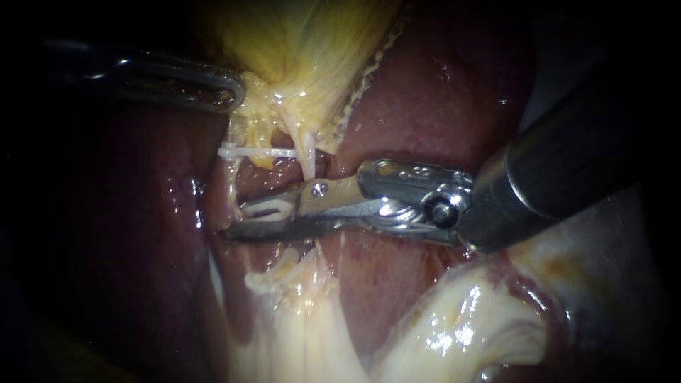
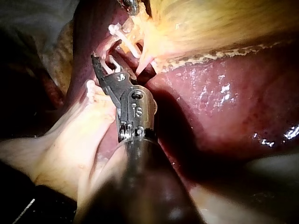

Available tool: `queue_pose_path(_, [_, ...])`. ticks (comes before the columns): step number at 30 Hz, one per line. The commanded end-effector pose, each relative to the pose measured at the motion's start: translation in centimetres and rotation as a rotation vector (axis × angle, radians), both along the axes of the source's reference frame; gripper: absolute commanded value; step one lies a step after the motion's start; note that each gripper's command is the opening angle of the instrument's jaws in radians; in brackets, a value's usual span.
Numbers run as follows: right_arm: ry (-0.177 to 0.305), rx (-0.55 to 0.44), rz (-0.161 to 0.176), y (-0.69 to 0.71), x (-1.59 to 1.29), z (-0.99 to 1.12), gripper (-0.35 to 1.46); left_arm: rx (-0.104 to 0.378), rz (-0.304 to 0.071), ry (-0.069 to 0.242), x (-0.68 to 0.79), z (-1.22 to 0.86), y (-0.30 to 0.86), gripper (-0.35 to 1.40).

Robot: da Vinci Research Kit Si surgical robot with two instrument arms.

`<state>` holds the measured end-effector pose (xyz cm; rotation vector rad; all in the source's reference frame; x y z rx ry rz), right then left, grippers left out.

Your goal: Clipping third clip right tube

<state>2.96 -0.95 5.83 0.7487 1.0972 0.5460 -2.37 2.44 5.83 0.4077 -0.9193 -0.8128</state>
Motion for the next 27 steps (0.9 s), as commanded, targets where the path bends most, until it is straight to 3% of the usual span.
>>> queue_pose_path(1, [0.003, 0.000, 0.004, 0.01, 0.00, 0.00, 0.23, 0.000, 0.000, 0.000, 0.00, 0.00, 0.00, -0.35])
queue_pose_path(3, [0.027, -0.031, 0.005, 0.02, 0.04, 0.00, 0.41, 0.000, 0.000, 0.000, 0.00, 0.00, 0.00, -0.35])
queue_pose_path(6, [0.048, -0.041, 0.013, 0.04, 0.12, 0.02, 0.50, 0.000, 0.001, -0.001, 0.02, 0.01, 0.00, -0.35])
queue_pose_path(13, [0.072, -0.063, -0.015, 0.09, -0.06, -0.02, 0.50, 0.006, 0.002, -0.004, 0.08, 0.01, 0.00, -0.35])
queue_pose_path(21, [0.086, -0.047, -0.025, 0.27, -0.35, -0.32, 0.50, 0.006, 0.004, -0.005, 0.11, 0.02, 0.00, -0.35])
queue_pose_path(27, [0.094, -0.041, -0.037, 0.27, -0.54, -0.41, 0.50, 0.006, 0.005, -0.006, 0.13, 0.03, 0.00, -0.35])
